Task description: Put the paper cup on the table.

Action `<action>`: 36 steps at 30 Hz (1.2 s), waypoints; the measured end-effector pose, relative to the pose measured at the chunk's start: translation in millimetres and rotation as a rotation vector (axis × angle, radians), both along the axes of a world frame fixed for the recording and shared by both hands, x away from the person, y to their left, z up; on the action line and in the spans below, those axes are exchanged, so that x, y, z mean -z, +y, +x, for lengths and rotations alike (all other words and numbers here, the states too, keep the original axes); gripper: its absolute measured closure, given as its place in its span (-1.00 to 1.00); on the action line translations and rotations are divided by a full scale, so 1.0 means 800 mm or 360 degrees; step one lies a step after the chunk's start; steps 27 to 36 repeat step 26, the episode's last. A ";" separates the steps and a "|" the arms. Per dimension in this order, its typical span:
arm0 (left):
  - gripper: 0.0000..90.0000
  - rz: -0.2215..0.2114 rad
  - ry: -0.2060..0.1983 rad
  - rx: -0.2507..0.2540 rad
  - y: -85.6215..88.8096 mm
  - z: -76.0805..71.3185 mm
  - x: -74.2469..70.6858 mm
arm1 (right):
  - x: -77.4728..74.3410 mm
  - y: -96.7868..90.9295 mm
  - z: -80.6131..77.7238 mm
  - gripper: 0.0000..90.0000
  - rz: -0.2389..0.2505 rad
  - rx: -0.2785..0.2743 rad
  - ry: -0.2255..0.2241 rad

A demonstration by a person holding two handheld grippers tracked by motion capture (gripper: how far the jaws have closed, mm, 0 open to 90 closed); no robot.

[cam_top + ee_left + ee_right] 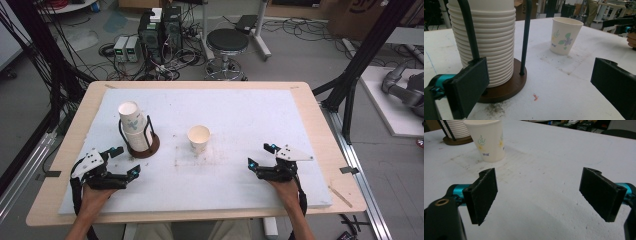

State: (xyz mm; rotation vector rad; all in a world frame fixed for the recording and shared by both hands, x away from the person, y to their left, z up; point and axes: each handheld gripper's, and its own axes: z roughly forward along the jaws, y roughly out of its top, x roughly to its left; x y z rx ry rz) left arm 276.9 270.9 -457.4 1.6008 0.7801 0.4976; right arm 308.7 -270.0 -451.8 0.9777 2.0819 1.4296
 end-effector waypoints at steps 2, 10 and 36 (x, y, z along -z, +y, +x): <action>-0.96 -0.0004 -0.0001 -0.0002 0.000 0.000 0.000 | 0.000 0.000 0.000 -0.66 0.0005 0.0008 -0.0002; -0.96 0.0000 0.0004 -0.0004 0.000 0.000 0.000 | 0.000 0.000 0.000 -0.66 -0.0004 0.0003 -0.0012; -0.96 -0.0002 0.0002 -0.0001 0.000 0.000 0.000 | 0.001 -0.001 -0.002 -0.66 0.0017 0.0012 -0.0007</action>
